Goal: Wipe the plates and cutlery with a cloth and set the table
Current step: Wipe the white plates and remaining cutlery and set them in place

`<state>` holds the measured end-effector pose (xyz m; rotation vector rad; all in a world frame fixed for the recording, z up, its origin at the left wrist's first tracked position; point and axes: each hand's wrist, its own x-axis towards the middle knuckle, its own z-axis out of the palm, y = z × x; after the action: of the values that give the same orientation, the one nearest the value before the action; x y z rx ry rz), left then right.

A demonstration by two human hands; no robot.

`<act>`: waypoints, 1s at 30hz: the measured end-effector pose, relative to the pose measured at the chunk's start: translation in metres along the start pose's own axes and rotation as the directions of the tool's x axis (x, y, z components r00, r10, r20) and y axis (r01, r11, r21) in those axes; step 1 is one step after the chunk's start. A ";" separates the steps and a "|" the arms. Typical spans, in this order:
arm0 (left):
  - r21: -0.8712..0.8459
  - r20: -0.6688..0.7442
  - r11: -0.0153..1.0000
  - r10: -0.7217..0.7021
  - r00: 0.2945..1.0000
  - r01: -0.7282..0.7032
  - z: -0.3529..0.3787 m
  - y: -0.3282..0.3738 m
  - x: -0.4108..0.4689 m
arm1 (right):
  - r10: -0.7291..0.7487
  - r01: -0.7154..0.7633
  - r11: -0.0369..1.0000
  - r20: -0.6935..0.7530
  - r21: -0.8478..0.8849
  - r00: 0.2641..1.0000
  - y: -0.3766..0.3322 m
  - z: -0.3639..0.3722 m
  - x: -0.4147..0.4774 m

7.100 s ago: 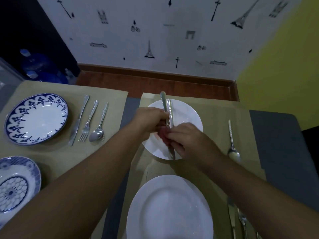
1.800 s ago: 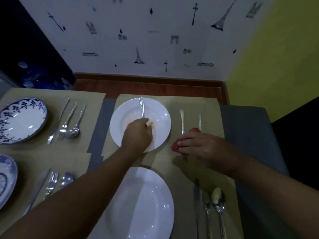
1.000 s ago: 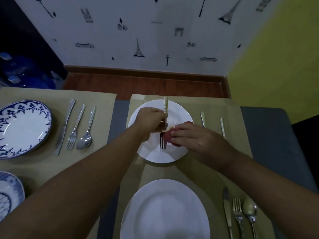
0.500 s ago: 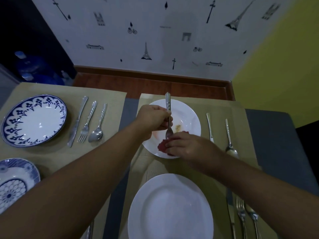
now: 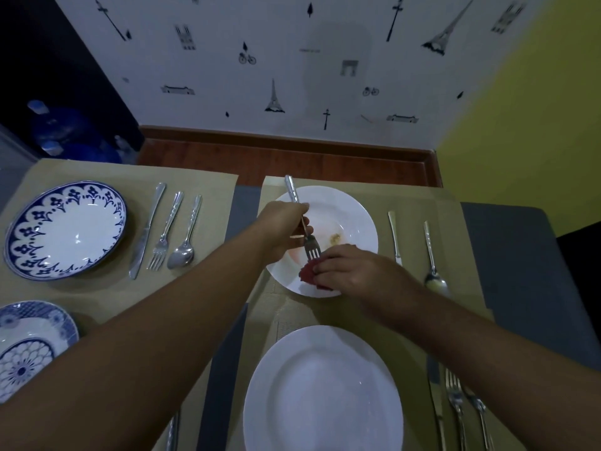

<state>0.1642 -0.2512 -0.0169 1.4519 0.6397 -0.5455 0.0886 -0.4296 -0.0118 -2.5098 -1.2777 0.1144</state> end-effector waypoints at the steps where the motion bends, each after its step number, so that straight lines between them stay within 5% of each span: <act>1: 0.011 0.004 1.000 -0.017 1.000 0.017 0.002 -0.001 0.000 | -0.012 0.012 1.000 0.002 -0.006 1.000 0.001 0.000 0.001; 12: 0.048 -0.115 0.996 -0.072 0.991 0.078 0.011 -0.006 0.000 | -0.068 0.068 0.998 -0.043 -0.010 0.997 0.001 -0.006 -0.005; 17: 0.168 -0.104 0.986 0.024 0.994 -0.006 -0.002 -0.010 0.003 | -0.076 0.069 0.995 -0.082 -0.077 0.994 0.007 -0.006 -0.005; 25: 0.067 0.060 0.997 0.023 0.998 -0.027 -0.008 -0.016 -0.010 | -0.024 0.012 0.996 -0.151 -0.084 0.988 0.004 -0.010 0.011; 30: 0.118 0.021 0.987 0.106 0.994 -0.108 -0.004 -0.012 -0.014 | 0.012 -0.014 1.000 -0.102 -0.019 0.995 -0.001 0.001 0.001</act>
<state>0.1458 -0.2485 -0.0156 1.5831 0.5214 -0.5171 0.0885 -0.4284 -0.0126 -2.5062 -1.2285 -0.0228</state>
